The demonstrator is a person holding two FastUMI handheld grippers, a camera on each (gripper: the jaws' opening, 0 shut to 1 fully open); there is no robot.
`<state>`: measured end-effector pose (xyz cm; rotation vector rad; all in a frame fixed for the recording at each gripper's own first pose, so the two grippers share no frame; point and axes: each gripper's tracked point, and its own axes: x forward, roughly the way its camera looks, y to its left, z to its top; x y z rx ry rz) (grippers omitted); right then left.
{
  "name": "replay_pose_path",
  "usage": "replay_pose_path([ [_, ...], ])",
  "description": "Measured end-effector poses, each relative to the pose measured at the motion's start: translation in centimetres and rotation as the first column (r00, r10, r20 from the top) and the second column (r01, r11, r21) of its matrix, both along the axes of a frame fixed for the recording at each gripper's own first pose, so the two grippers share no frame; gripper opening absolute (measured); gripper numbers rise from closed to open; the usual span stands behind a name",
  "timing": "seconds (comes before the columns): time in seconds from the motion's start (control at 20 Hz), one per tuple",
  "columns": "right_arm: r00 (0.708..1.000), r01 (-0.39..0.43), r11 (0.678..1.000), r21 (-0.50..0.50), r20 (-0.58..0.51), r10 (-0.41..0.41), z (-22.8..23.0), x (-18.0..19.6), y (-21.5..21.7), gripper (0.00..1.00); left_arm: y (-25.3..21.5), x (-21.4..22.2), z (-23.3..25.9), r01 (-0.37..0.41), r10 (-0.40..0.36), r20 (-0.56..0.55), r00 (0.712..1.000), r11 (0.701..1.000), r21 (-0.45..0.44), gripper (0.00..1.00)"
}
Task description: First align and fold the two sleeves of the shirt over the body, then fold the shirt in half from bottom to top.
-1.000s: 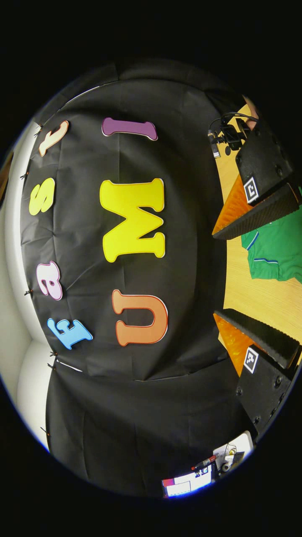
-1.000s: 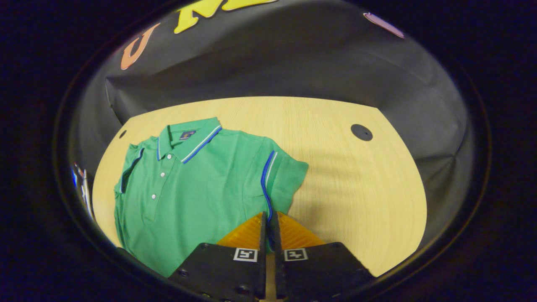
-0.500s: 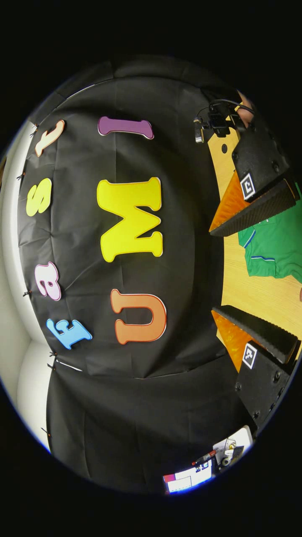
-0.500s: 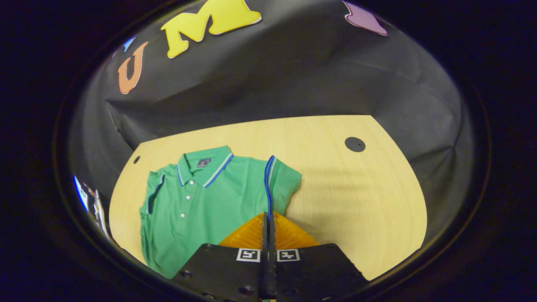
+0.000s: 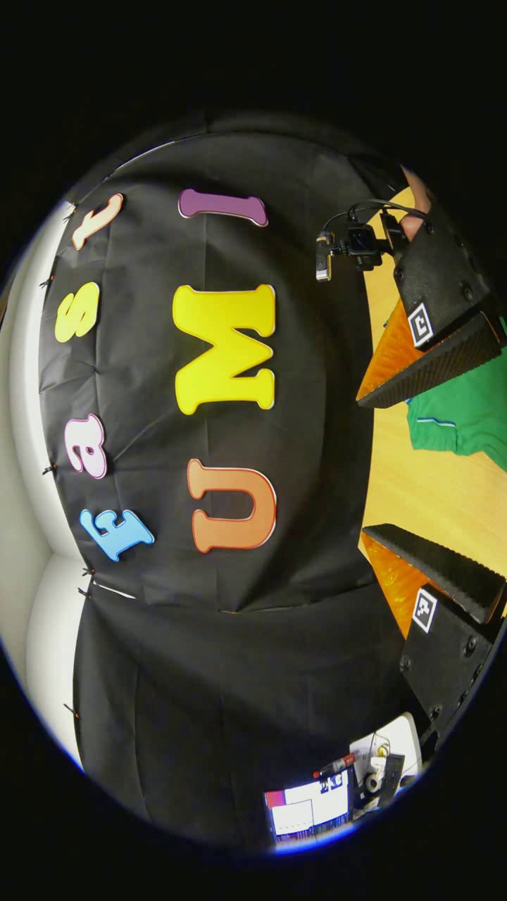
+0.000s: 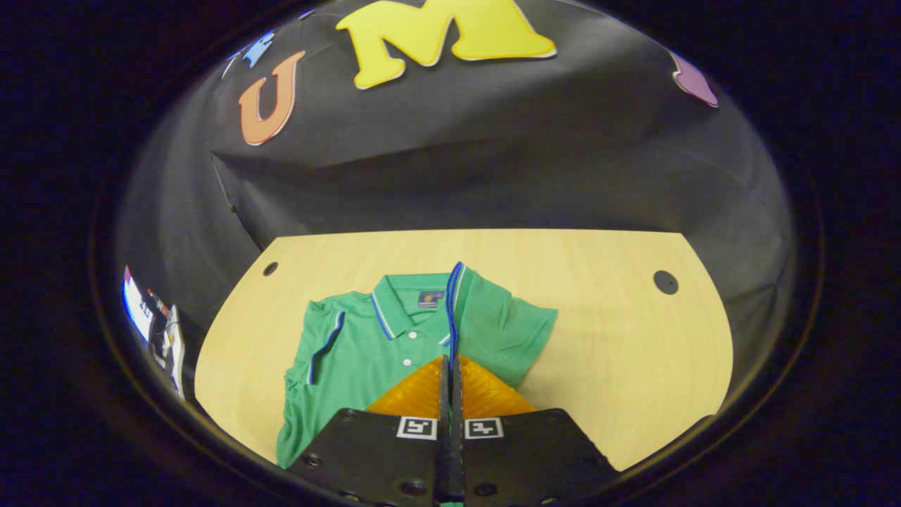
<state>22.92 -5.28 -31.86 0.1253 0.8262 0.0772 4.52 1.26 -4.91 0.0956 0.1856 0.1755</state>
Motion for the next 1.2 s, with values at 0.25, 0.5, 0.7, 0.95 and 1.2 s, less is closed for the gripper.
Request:
replay_pose_path([
  [0.25,0.999,-0.046,0.998,0.052,0.028,0.045,1.2,0.0,4.6,0.13,2.1,-1.5,0.3,-0.055,0.055,0.002,0.998,0.998,-0.031,1.00],
  [0.5,0.987,-0.064,0.998,0.000,0.146,0.063,5.7,-2.4,4.9,0.96,2.3,-1.0,0.1,-0.033,0.033,0.002,0.999,0.999,-0.039,1.00],
  [0.7,0.977,-0.040,0.999,-0.024,0.210,0.045,9.7,-5.7,3.4,0.96,-0.3,0.5,-2.4,0.075,-0.080,-0.051,0.995,0.993,-0.094,1.00],
  [0.95,0.956,0.056,0.996,-0.067,0.291,-0.035,14.5,-10.3,-1.3,0.96,-3.7,3.6,-6.8,0.215,-0.232,-0.151,0.961,0.969,-0.124,1.00],
  [1.2,0.914,0.171,0.985,-0.039,0.381,-0.143,19.0,-14.3,-5.1,1.00,-5.8,7.2,-12.5,0.289,-0.315,-0.267,0.911,0.948,-0.134,1.00],
])
